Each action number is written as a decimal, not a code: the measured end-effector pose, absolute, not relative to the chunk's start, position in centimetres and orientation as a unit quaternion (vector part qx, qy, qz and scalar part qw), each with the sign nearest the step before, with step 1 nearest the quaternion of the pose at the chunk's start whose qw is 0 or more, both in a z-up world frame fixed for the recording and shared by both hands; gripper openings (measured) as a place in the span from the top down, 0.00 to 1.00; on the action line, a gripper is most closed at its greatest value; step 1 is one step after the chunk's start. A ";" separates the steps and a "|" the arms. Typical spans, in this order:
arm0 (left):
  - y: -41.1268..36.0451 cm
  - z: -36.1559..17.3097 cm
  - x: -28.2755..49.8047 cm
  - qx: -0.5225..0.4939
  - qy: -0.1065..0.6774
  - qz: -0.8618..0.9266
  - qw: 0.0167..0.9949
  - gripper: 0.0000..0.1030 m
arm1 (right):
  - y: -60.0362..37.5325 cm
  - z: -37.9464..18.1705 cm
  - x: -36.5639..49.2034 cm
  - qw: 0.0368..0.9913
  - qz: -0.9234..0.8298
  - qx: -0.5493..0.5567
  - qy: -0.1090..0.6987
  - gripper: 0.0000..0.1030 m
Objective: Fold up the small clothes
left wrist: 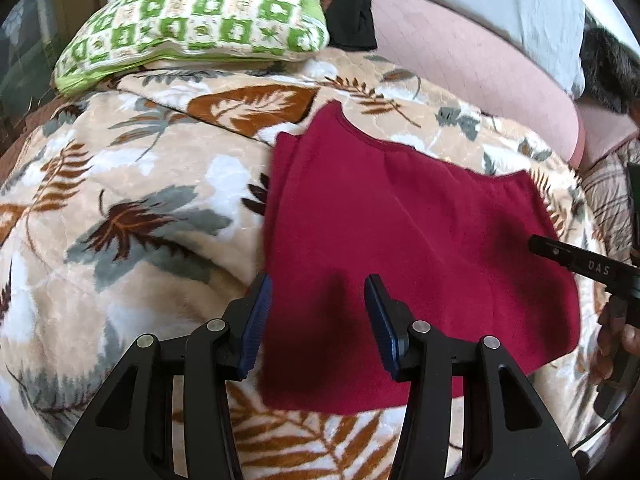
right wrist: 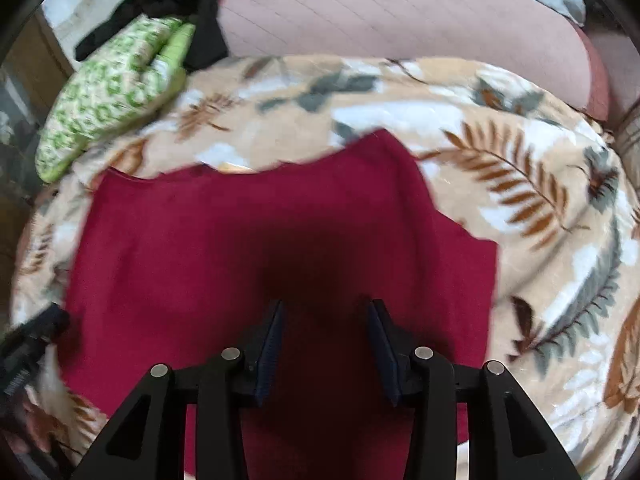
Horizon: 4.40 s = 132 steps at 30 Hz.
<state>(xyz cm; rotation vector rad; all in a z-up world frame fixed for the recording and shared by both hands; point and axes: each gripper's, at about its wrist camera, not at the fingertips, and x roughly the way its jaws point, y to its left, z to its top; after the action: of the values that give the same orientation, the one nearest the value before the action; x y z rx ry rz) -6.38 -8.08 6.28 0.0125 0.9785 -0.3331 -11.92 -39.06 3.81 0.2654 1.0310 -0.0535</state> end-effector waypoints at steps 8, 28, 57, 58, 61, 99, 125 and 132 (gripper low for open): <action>-2.7 4.5 -7.2 -0.105 0.491 -0.143 0.853 0.54 | -30.3 4.6 -7.0 0.832 0.118 0.220 0.496 0.54; -2.7 1.7 -6.4 -0.144 0.506 -0.166 0.834 0.41 | -15.8 0.5 2.8 0.825 0.101 0.050 0.554 0.30; -7.4 7.7 -8.5 -0.035 0.449 -0.257 0.855 0.82 | -25.7 7.2 -2.7 0.859 0.167 0.177 0.451 0.88; -8.1 8.6 -9.1 -0.030 0.442 -0.268 0.855 0.82 | -26.5 7.8 -3.1 0.861 0.164 0.179 0.446 0.88; -11.4 11.1 -11.1 -0.006 0.424 -0.303 0.854 0.83 | -29.7 9.8 -4.6 0.873 0.152 0.177 0.428 0.88; -20.4 7.7 -16.7 0.131 0.431 -0.307 0.839 0.74 | -45.1 5.5 -20.4 0.841 0.040 0.295 0.451 0.46; -22.7 5.7 -15.2 0.126 0.421 -0.258 0.861 0.74 | -41.8 8.2 -22.3 0.908 0.002 0.161 0.387 0.77; -23.9 4.0 -14.2 0.135 0.422 -0.253 0.860 0.71 | -42.1 5.1 -17.8 0.904 -0.021 0.119 0.411 0.77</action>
<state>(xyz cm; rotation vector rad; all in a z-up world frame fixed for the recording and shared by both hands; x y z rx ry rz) -14.18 -23.91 4.00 0.2837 0.8852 -0.5305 -17.79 -42.07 5.06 0.2465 0.8487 -0.0432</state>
